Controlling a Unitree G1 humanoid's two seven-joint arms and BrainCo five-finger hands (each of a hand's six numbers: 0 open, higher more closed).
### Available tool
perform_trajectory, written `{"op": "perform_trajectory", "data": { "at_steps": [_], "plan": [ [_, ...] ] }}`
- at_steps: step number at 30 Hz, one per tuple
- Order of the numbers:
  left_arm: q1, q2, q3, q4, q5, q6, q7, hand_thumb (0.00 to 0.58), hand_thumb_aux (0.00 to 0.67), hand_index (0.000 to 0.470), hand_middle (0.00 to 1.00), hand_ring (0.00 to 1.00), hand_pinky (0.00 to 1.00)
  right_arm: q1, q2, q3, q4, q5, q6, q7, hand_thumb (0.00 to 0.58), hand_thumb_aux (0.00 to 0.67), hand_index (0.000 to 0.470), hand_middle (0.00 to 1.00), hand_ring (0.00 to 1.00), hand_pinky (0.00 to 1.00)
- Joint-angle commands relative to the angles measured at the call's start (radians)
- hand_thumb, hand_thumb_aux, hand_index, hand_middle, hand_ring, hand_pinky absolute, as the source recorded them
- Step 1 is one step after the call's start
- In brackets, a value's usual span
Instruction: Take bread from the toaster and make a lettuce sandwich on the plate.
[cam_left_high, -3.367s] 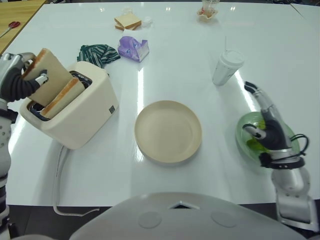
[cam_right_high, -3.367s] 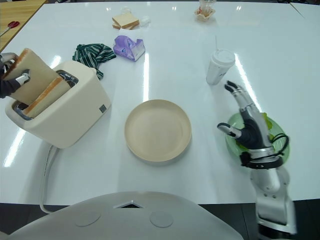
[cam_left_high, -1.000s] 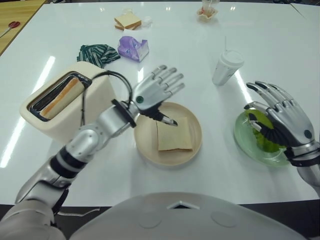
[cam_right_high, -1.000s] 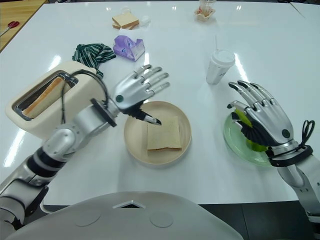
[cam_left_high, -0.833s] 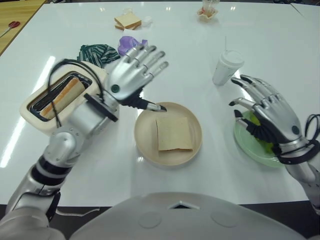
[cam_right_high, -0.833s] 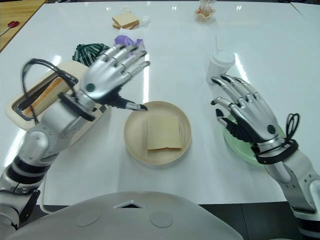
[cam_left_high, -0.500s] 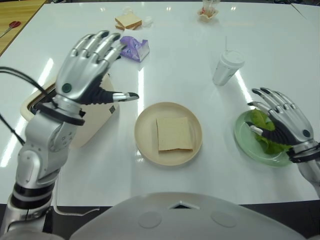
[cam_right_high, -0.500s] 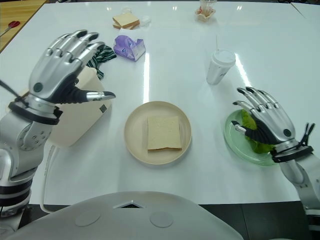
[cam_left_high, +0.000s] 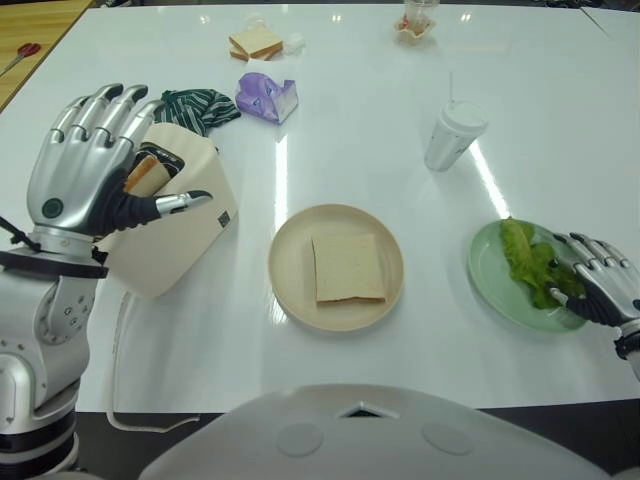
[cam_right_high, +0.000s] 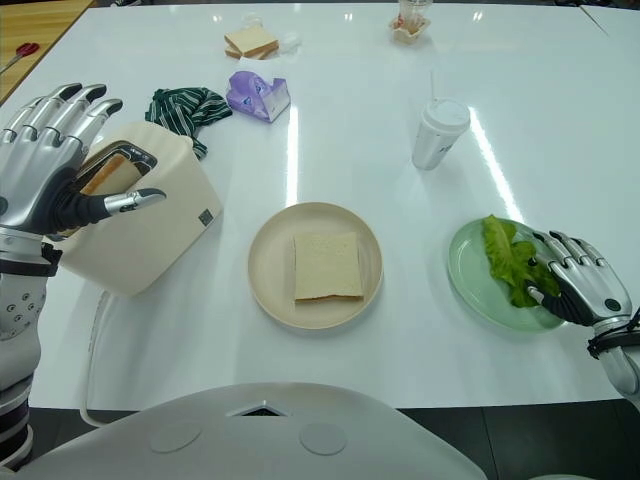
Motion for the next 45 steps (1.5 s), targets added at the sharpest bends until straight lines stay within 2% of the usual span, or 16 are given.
{"op": "perform_trajectory", "data": {
  "at_steps": [1,5,6,8,15,19,24,30,32,34,35,36,37,38,41,45],
  "plan": [
    [0.009,0.002,0.023,-0.014,-0.010,-0.008,-0.022,0.000,0.000,0.000,0.00,0.00,0.00,-0.035,-0.038,0.069,0.080,-0.006,0.022,-0.037,0.489,0.405,0.284,0.00,0.00,0.00],
    [0.007,0.002,0.034,-0.014,-0.012,-0.012,-0.029,0.000,0.000,0.000,0.00,0.00,0.00,-0.058,-0.051,0.117,0.120,0.007,0.037,-0.053,0.512,0.441,0.310,0.00,0.00,0.00],
    [0.006,0.002,0.036,-0.014,-0.013,-0.014,-0.031,0.000,0.000,0.000,0.00,0.00,0.00,-0.061,-0.053,0.127,0.125,0.011,0.038,-0.055,0.538,0.489,0.343,0.00,0.00,0.00],
    [0.005,0.001,0.041,-0.015,-0.014,-0.015,-0.034,0.000,0.000,0.000,0.00,0.00,0.00,-0.064,-0.056,0.145,0.119,0.020,0.041,-0.057,0.580,0.670,0.470,0.00,0.00,0.00],
    [-0.010,0.019,0.095,-0.018,-0.033,-0.012,-0.056,0.000,0.000,0.000,0.00,0.00,0.00,-0.009,-0.079,0.095,-0.041,0.116,0.015,-0.074,0.580,0.670,0.470,0.00,0.00,0.00],
    [0.009,0.046,0.135,0.033,-0.014,0.000,-0.090,0.000,0.000,0.000,0.00,0.00,0.00,0.079,-0.074,-0.034,-0.263,0.164,0.025,-0.075,0.580,0.670,0.470,0.00,0.00,0.00],
    [0.048,0.085,0.116,0.124,0.052,-0.002,-0.130,0.000,0.000,0.000,0.00,0.00,0.00,0.172,0.009,-0.210,-0.643,0.207,0.067,0.024,0.580,0.670,0.470,0.00,0.00,0.00],
    [0.073,0.114,0.064,0.210,0.108,0.008,-0.182,0.000,0.000,0.000,0.00,0.00,0.00,0.142,0.132,-0.251,-0.989,0.265,0.112,0.199,0.580,0.670,0.470,0.00,0.00,0.00],
    [0.085,0.117,0.052,0.222,0.124,0.012,-0.193,0.116,0.071,0.050,0.00,0.00,0.00,0.106,0.170,-0.207,-1.069,0.272,0.124,0.255,0.580,0.670,0.470,0.00,0.00,0.00],
    [0.082,0.120,0.046,0.233,0.128,0.015,-0.190,0.275,0.184,0.129,0.00,0.00,0.00,0.075,0.215,-0.156,-1.126,0.273,0.131,0.304,0.580,0.670,0.470,0.00,0.00,0.00],
    [0.076,0.123,0.040,0.242,0.130,0.017,-0.188,0.304,0.208,0.146,0.00,0.00,0.00,0.057,0.241,-0.124,-1.151,0.272,0.136,0.327,0.580,0.670,0.470,0.00,0.00,0.00],
    [0.071,0.125,0.035,0.249,0.131,0.018,-0.187,0.478,0.389,0.273,0.00,0.00,0.00,0.036,0.267,-0.079,-1.170,0.265,0.138,0.347,0.580,0.670,0.470,0.00,0.00,0.00],
    [0.064,0.124,0.029,0.254,0.127,0.020,-0.183,0.530,0.473,0.332,0.00,0.00,0.00,0.017,0.294,-0.035,-1.180,0.256,0.139,0.365,0.580,0.670,0.470,0.00,0.00,0.00],
    [0.053,0.121,0.024,0.253,0.119,0.023,-0.179,0.580,0.670,0.470,0.00,0.00,0.00,-0.002,0.322,0.016,-1.179,0.234,0.135,0.382,0.580,0.670,0.470,0.00,0.00,0.00],
    [0.006,0.108,0.018,0.233,0.079,0.036,-0.163,0.580,0.670,0.470,0.00,0.00,0.00,-0.051,0.397,0.159,-1.133,0.162,0.121,0.422,0.580,0.670,0.470,0.00,0.00,0.00],
    [-0.031,0.095,0.007,0.224,0.024,0.055,-0.160,0.580,0.670,0.470,0.00,0.00,0.00,-0.093,0.450,0.260,-1.057,0.098,0.117,0.455,0.580,0.670,0.470,0.00,0.00,0.00]
  ]
}}
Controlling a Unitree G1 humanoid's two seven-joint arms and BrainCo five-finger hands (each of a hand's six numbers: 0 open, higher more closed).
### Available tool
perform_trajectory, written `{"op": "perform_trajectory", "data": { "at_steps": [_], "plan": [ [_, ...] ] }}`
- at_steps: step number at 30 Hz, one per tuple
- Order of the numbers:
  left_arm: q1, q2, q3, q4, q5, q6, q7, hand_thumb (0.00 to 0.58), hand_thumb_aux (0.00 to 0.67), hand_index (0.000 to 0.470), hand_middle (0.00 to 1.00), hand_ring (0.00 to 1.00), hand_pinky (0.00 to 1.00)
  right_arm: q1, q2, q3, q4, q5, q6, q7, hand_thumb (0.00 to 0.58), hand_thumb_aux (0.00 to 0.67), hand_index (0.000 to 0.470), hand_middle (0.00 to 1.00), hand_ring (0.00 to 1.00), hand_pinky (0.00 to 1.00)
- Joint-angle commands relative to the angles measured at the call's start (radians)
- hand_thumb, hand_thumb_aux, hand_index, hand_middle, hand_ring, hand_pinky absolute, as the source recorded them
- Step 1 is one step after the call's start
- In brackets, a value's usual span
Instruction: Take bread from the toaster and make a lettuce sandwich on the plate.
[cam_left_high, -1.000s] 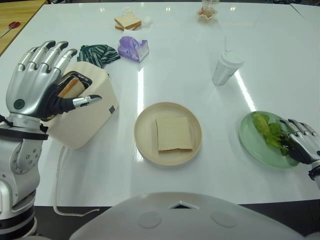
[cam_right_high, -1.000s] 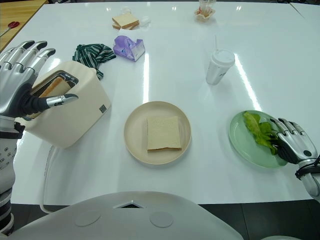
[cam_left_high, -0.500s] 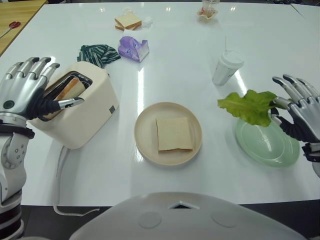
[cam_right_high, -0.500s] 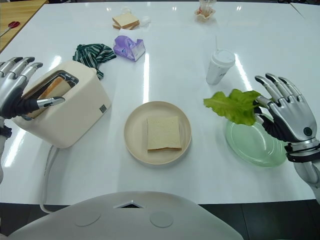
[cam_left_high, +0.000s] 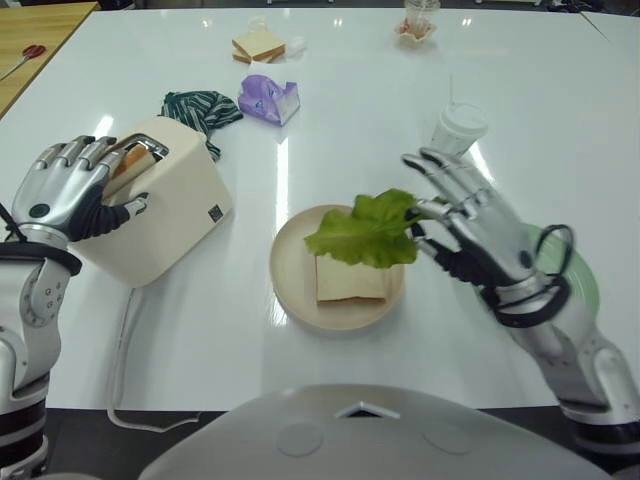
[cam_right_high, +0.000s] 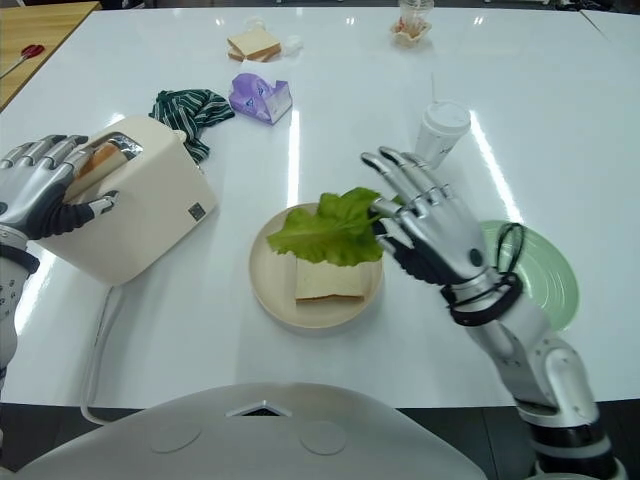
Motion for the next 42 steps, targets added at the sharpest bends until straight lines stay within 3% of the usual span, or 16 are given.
{"op": "perform_trajectory", "data": {
  "at_steps": [1,12,13,14,15,17,18,19,20,41,42],
  "plan": [
    [-0.034,-0.022,-0.019,-0.011,-0.044,0.019,-0.004,0.580,0.670,0.470,0.00,0.00,0.00,-0.043,0.038,0.077,0.073,-0.047,-0.001,0.038,0.580,0.670,0.470,0.00,0.00,0.00],
    [-0.002,-0.029,-0.035,-0.025,-0.078,0.043,-0.029,0.580,0.670,0.470,0.00,0.00,0.00,-0.050,0.065,0.142,0.153,-0.081,-0.013,0.034,0.580,0.670,0.470,0.00,0.00,0.00],
    [0.001,-0.028,-0.037,-0.023,-0.075,0.044,-0.028,0.579,0.641,0.450,0.00,0.00,0.00,-0.051,0.066,0.142,0.154,-0.080,-0.013,0.033,0.580,0.670,0.470,0.00,0.00,0.00],
    [0.004,-0.027,-0.037,-0.022,-0.073,0.044,-0.028,0.558,0.539,0.378,0.00,0.00,0.00,-0.052,0.066,0.143,0.156,-0.080,-0.012,0.033,0.580,0.670,0.470,0.00,0.00,0.00],
    [0.007,-0.025,-0.037,-0.021,-0.068,0.045,-0.027,0.534,0.481,0.337,0.00,0.00,0.00,-0.053,0.067,0.143,0.158,-0.080,-0.012,0.032,0.580,0.670,0.470,0.00,0.00,0.00],
    [0.012,-0.021,-0.038,-0.019,-0.067,0.043,-0.029,0.441,0.342,0.240,0.00,0.00,0.00,-0.052,0.067,0.144,0.161,-0.081,-0.011,0.028,0.580,0.670,0.470,0.00,0.00,0.00],
    [0.011,-0.020,-0.040,-0.018,-0.070,0.042,-0.030,0.352,0.250,0.175,0.00,0.00,0.00,-0.051,0.068,0.145,0.162,-0.082,-0.009,0.026,0.580,0.670,0.470,0.00,0.00,0.00],
    [0.011,-0.020,-0.042,-0.019,-0.071,0.041,-0.029,0.194,0.123,0.087,0.00,0.00,0.00,-0.050,0.069,0.145,0.162,-0.083,-0.008,0.025,0.580,0.670,0.470,0.00,0.00,0.00],
    [0.009,-0.021,-0.042,-0.021,-0.071,0.041,-0.027,0.000,0.000,0.000,0.00,0.00,0.00,-0.050,0.070,0.145,0.162,-0.083,-0.007,0.023,0.580,0.670,0.470,0.00,0.00,0.00],
    [-0.014,0.082,0.031,0.088,-0.016,-0.003,0.094,0.000,0.000,0.000,0.00,0.00,0.00,-0.048,0.086,0.138,0.154,-0.087,0.003,0.019,0.580,0.670,0.470,0.00,0.00,0.00],
    [-0.009,0.081,0.026,0.097,-0.016,-0.003,0.092,0.036,0.021,0.015,0.00,0.00,0.00,-0.048,0.086,0.137,0.153,-0.087,0.004,0.019,0.580,0.670,0.470,0.00,0.00,0.00]
  ]
}}
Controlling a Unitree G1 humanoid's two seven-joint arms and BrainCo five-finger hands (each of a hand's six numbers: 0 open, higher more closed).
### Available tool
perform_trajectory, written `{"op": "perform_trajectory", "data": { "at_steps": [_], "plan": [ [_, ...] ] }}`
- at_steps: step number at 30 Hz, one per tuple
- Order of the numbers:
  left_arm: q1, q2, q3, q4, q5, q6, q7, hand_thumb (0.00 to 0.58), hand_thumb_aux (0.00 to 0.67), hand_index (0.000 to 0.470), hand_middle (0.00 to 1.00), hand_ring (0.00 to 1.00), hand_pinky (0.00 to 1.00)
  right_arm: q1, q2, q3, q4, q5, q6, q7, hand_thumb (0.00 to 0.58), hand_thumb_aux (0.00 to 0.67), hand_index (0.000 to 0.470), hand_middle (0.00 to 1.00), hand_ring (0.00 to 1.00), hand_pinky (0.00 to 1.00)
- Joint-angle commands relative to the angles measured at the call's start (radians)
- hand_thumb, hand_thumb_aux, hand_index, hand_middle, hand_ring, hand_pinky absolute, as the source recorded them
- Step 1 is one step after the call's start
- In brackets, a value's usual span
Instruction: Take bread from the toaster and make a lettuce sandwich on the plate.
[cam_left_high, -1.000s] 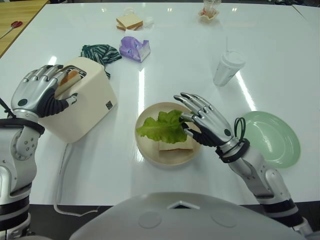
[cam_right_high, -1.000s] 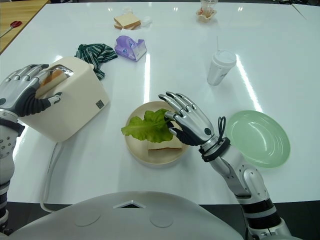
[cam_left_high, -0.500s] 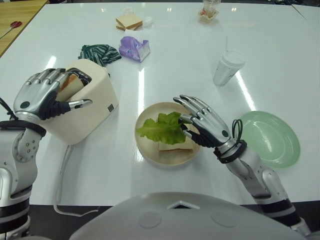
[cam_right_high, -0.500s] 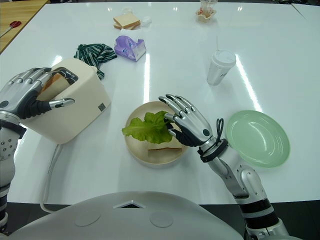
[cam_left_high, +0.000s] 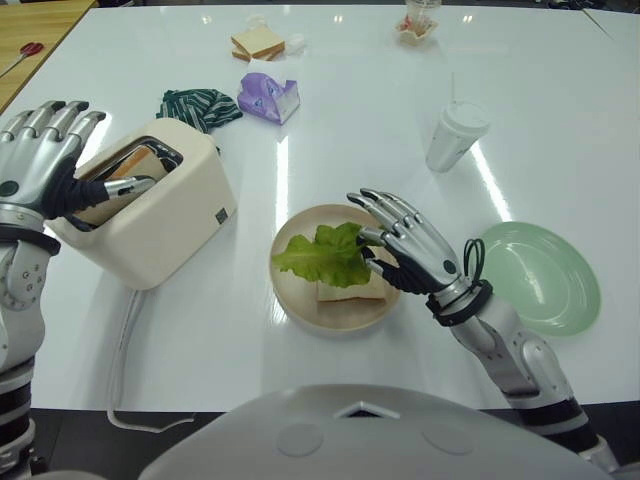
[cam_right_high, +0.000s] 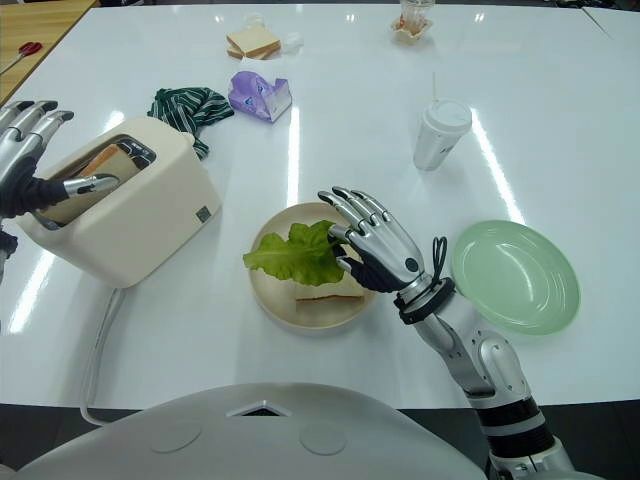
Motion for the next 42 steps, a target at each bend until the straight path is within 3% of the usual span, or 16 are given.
{"op": "perform_trajectory", "data": {
  "at_steps": [1,4,6,7,9,10,16,17,18,19,30,41,42],
  "plan": [
    [0.028,0.010,-0.021,0.041,0.010,-0.006,-0.005,0.108,0.066,0.046,0.00,0.00,0.00,0.002,0.001,-0.010,-0.005,-0.004,0.006,0.001,0.580,0.670,0.470,0.00,0.00,0.00],
    [0.036,0.000,-0.047,0.050,-0.007,-0.007,-0.019,0.301,0.205,0.144,0.00,0.00,0.00,0.001,0.000,-0.013,-0.005,-0.003,0.007,0.001,0.580,0.670,0.470,0.00,0.00,0.00],
    [0.037,-0.005,-0.065,0.052,-0.019,-0.005,-0.027,0.454,0.357,0.251,0.00,0.00,0.00,0.003,-0.001,-0.018,-0.008,0.000,0.009,0.002,0.580,0.670,0.470,0.00,0.00,0.00],
    [0.036,-0.003,-0.073,0.057,-0.013,-0.004,-0.024,0.462,0.368,0.258,0.00,0.00,0.00,0.003,-0.002,-0.020,-0.008,0.001,0.009,0.002,0.580,0.670,0.470,0.00,0.00,0.00],
    [0.033,0.001,-0.078,0.069,-0.012,-0.002,-0.015,0.567,0.570,0.400,0.00,0.00,0.00,0.003,-0.003,-0.024,-0.009,0.004,0.010,0.002,0.580,0.670,0.470,0.00,0.00,0.00],
    [0.031,0.000,-0.077,0.072,-0.021,0.000,-0.012,0.580,0.670,0.470,0.00,0.00,0.00,0.003,-0.002,-0.025,-0.009,0.004,0.009,0.003,0.580,0.670,0.470,0.00,0.00,0.00],
    [0.003,-0.030,-0.067,0.004,-0.122,0.001,-0.021,0.580,0.670,0.470,0.00,0.00,0.00,0.001,-0.006,-0.032,0.001,0.004,0.008,0.009,0.580,0.670,0.470,0.00,0.00,0.00],
    [-0.004,-0.038,-0.063,-0.013,-0.144,0.005,-0.025,0.580,0.670,0.470,0.26,0.26,0.26,0.001,-0.008,-0.035,0.006,0.002,0.012,0.011,0.580,0.670,0.470,0.00,0.00,0.00],
    [-0.013,-0.043,-0.056,-0.026,-0.163,0.008,-0.025,0.580,0.670,0.470,0.89,0.89,0.89,0.001,-0.015,-0.036,0.017,-0.007,0.019,0.019,0.580,0.670,0.470,0.00,0.00,0.00],
    [-0.022,-0.045,-0.048,-0.033,-0.177,0.009,-0.022,0.580,0.670,0.470,1.00,1.00,1.00,0.002,-0.022,-0.033,0.033,-0.019,0.026,0.029,0.580,0.670,0.470,0.00,0.00,0.00],
    [-0.046,-0.037,0.027,-0.104,-0.220,0.033,-0.023,0.580,0.670,0.470,1.00,1.00,1.00,-0.012,-0.090,0.024,0.190,-0.136,0.064,0.052,0.580,0.670,0.470,0.00,0.00,0.00],
    [-0.149,0.035,0.086,-0.138,-0.283,0.011,-0.060,0.580,0.670,0.470,1.00,1.00,1.00,0.000,-0.105,0.014,0.131,-0.132,0.092,0.037,0.580,0.665,0.466,0.00,0.00,0.00],
    [-0.162,0.048,0.091,-0.135,-0.291,0.007,-0.066,0.580,0.670,0.470,1.00,1.00,1.00,0.001,-0.103,0.013,0.116,-0.129,0.095,0.041,0.512,0.441,0.310,0.00,0.00,0.00]
  ]
}}
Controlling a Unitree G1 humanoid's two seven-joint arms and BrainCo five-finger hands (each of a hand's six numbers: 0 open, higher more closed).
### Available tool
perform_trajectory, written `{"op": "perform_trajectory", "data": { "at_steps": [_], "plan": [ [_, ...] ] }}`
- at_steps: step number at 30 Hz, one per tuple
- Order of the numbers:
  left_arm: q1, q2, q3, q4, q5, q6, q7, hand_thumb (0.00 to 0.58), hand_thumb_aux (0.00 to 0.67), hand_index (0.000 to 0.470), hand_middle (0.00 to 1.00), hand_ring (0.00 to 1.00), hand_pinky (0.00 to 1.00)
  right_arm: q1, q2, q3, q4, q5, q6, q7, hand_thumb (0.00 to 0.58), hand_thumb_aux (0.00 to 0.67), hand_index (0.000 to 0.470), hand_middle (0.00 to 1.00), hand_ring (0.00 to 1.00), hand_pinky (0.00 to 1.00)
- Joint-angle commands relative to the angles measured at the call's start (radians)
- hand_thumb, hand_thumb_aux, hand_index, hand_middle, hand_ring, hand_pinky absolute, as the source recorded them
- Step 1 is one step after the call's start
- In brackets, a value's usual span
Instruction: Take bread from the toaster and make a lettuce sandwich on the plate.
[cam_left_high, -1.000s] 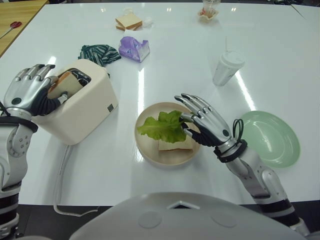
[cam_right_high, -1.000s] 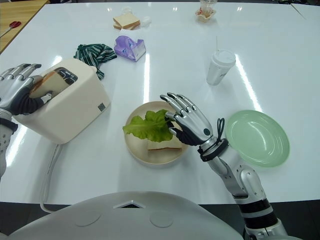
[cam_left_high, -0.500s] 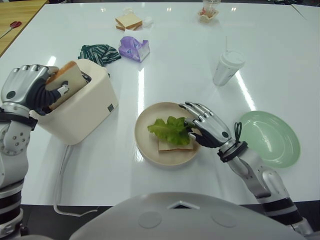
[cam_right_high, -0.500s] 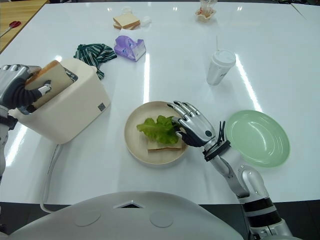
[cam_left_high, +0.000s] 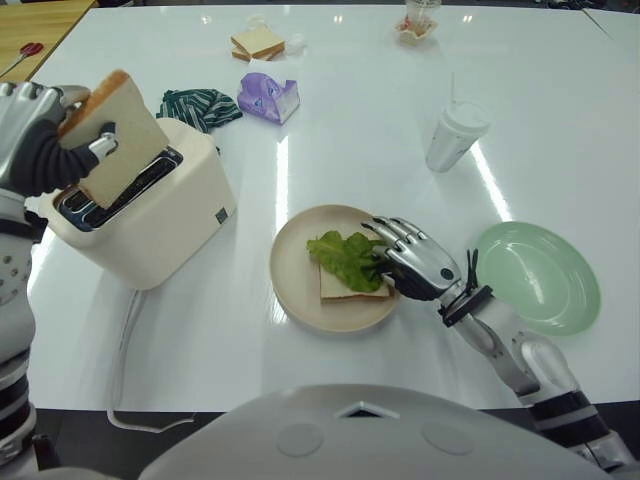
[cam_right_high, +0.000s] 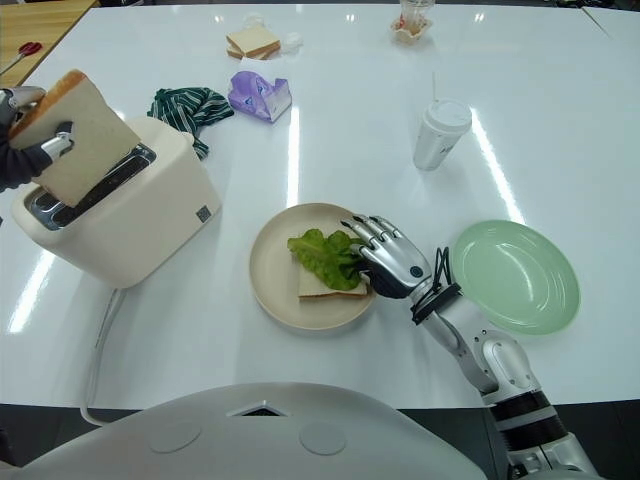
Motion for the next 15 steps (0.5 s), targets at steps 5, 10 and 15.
{"op": "perform_trajectory", "data": {
  "at_steps": [5,10,15],
  "plan": [
    [-0.138,0.116,0.011,0.042,-0.130,-0.008,-0.097,0.580,0.670,0.470,1.00,1.00,1.00,0.020,-0.006,-0.042,-0.108,0.038,0.032,0.036,0.000,0.000,0.000,0.00,0.00,0.00],
    [-0.207,0.146,-0.038,0.031,-0.260,0.029,-0.197,0.580,0.670,0.470,1.00,1.00,1.00,0.029,-0.010,-0.095,-0.144,0.076,0.049,0.043,0.000,0.000,0.000,0.00,0.00,0.00],
    [-0.293,0.139,-0.113,0.000,-0.376,0.097,-0.256,0.580,0.670,0.470,1.00,1.00,1.00,0.025,-0.022,-0.164,-0.173,0.116,0.050,0.037,0.000,0.000,0.000,0.00,0.00,0.00]
  ]
}}
